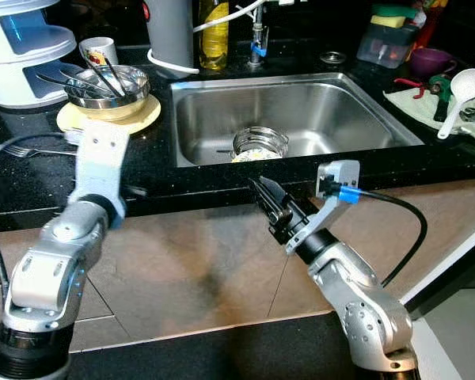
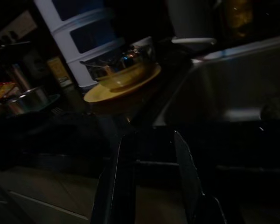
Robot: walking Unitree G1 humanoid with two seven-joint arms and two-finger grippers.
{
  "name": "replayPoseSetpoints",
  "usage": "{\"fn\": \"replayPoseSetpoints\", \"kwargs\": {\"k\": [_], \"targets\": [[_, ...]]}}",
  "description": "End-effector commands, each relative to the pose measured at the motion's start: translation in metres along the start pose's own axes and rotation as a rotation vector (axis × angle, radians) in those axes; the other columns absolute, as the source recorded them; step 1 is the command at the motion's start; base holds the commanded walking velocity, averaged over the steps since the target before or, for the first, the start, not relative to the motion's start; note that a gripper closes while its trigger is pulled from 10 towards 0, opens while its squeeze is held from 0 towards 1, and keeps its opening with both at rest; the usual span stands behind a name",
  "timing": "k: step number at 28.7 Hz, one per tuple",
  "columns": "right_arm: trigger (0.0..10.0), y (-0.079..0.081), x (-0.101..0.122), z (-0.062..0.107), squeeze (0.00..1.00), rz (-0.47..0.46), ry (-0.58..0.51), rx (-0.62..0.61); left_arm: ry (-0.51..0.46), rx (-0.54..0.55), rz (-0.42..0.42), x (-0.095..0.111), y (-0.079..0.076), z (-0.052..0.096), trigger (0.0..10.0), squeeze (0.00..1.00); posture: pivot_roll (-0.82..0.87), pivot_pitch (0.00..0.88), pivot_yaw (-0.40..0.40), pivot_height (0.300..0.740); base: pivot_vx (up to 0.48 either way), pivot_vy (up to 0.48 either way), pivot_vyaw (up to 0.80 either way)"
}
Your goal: Kitchen organization
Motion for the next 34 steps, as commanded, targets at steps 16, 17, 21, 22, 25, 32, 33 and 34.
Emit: {"fn": "replayPoseSetpoints", "kwargs": {"k": [16,17,21,22,25,32,33,34], "targets": [[10.0,-0.006,-0.006,-0.004,0.0,0.011,0.037,-0.025,-0.039,-0.048,0.037,0.003,-0.008,-0.001,10.0,0.0,-0.01,0.17,-0.014,0.74,0.0,0.0,0.0],[10.0,-0.006,-0.006,-0.004,0.0,0.011,0.037,-0.025,-0.039,-0.048,0.037,0.003,-0.008,-0.001,10.0,0.0,-0.01,0.17,-0.014,0.74,0.0,0.0,0.0],[10.0,-0.012,-0.007,-0.003,0.0,0.019,0.04,-0.064,-0.047,-0.117,0.027,0.004,-0.018,0.0,10.0,0.0,-0.01,0.17,-0.013,0.74,0.0,0.0,0.8],[10.0,-0.014,-0.007,-0.003,0.0,0.028,0.038,-0.076,-0.081,-0.161,0.024,0.008,-0.025,0.001,10.0,0.0,-0.01,0.169,-0.01,0.74,0.0,0.0,0.8],[10.0,-0.018,-0.006,-0.003,0.0,0.044,0.03,-0.103,-0.172,-0.24,0.039,0.016,-0.035,0.006,10.0,0.0,-0.01,0.17,-0.009,0.74,0.0,0.0,0.8],[10.0,-0.028,0.0,-0.003,0.0,0.066,-0.002,-0.172,-0.141,-0.251,0.031,0.008,-0.028,0.005,10.0,0.0,-0.01,0.174,-0.011,0.74,0.0,0.0,0.69],[10.0,-0.03,0.002,-0.002,0.0,0.06,-0.009,-0.184,-0.135,-0.236,0.025,0.007,-0.026,0.004,10.0,0.0,-0.01,0.175,-0.013,0.74,0.0,0.0,0.0],[10.0,-0.031,0.002,-0.002,0.0,0.058,-0.012,-0.191,-0.123,-0.224,0.027,0.006,-0.023,0.004,10.0,0.0,-0.01,0.175,-0.014,0.74,0.0,0.0,0.0]]}}
Point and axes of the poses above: a point about 5 cm out from each wrist's last joint towards the gripper, its own z axis pointing back from the gripper into the wrist, its own x axis along the axis of the wrist's last joint, y = z × x, the point moved 1 cm from there along -z, pointing out of the wrist towards the gripper
